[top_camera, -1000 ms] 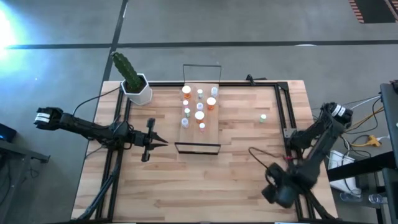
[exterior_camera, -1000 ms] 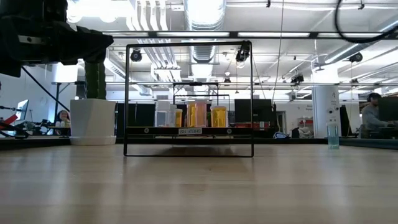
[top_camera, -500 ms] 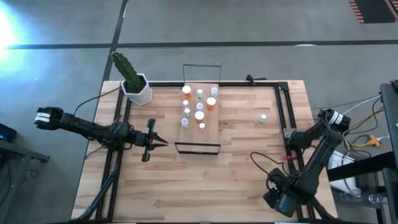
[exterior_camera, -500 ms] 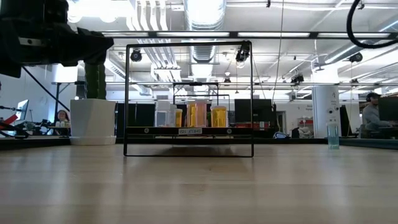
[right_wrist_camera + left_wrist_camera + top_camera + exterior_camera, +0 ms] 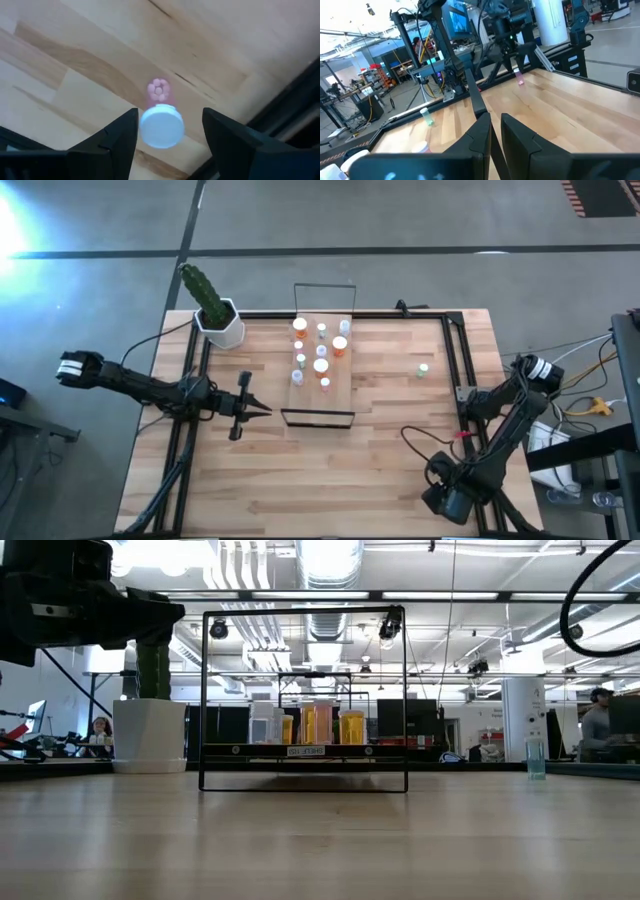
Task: Pick and place medicine bottles onto shelf by color
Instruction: Put the pink transparent pill bottle on the shelf, then put the green transparent pill bottle on the shelf
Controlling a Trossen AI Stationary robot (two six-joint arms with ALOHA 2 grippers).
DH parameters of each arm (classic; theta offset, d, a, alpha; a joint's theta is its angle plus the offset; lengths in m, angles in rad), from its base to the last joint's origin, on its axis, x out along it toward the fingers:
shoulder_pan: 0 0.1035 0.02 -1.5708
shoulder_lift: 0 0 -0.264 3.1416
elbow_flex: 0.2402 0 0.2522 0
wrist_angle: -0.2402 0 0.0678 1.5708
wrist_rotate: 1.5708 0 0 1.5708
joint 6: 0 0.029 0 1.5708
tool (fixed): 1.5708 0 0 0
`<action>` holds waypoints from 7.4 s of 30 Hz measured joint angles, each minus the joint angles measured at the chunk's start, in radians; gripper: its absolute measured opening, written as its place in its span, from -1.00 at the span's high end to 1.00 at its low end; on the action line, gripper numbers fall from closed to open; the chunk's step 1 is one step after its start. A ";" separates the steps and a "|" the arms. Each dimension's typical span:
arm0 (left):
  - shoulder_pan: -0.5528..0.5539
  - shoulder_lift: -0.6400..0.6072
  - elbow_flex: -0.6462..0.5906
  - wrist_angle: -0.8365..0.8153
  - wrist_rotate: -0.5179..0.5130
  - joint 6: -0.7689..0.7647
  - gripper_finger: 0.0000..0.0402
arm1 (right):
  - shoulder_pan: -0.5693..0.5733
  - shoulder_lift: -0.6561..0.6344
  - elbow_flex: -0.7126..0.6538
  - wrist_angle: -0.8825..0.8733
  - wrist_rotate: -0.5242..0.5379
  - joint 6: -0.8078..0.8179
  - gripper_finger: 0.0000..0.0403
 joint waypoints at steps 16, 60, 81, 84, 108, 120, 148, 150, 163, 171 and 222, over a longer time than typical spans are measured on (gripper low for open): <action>0.000 0.010 0.000 0.010 0.000 0.000 0.88 | -0.049 -0.053 -0.025 0.060 -0.026 -0.064 0.53; 0.000 0.016 0.000 0.021 0.000 0.003 0.88 | -1.330 0.723 1.269 -0.567 0.052 -1.919 0.42; 0.000 0.017 0.000 0.022 0.000 0.003 0.88 | -1.333 0.769 1.305 -0.599 0.026 -1.911 0.24; 0.000 0.017 0.000 0.022 0.000 0.003 0.88 | -1.333 0.769 1.292 -0.594 0.027 -1.918 0.18; 0.000 0.020 0.000 0.021 0.000 0.001 0.88 | -1.309 0.281 0.798 -0.502 0.253 -1.772 0.34; 0.000 0.020 0.000 0.021 0.000 -0.001 0.88 | -1.308 -0.288 0.026 0.038 0.394 -1.600 0.94; 0.000 0.034 0.000 0.022 0.000 -0.005 0.88 | -1.433 -0.324 -0.174 -0.135 0.444 -1.300 -0.04; 0.000 0.034 0.000 0.022 0.000 -0.005 0.88 | -1.462 -0.303 -0.175 -0.128 0.418 -1.324 -0.05; 0.000 0.036 0.000 0.022 0.000 -0.004 0.88 | -1.587 -0.287 -0.242 -0.052 0.297 -1.408 0.08; 0.000 0.036 0.000 0.022 0.000 -0.003 0.88 | -1.604 -0.287 -0.263 0.018 0.295 -1.458 0.24; 0.000 0.036 0.000 0.021 0.000 -0.005 0.88 | -1.126 0.380 0.707 -0.110 0.262 -1.855 0.41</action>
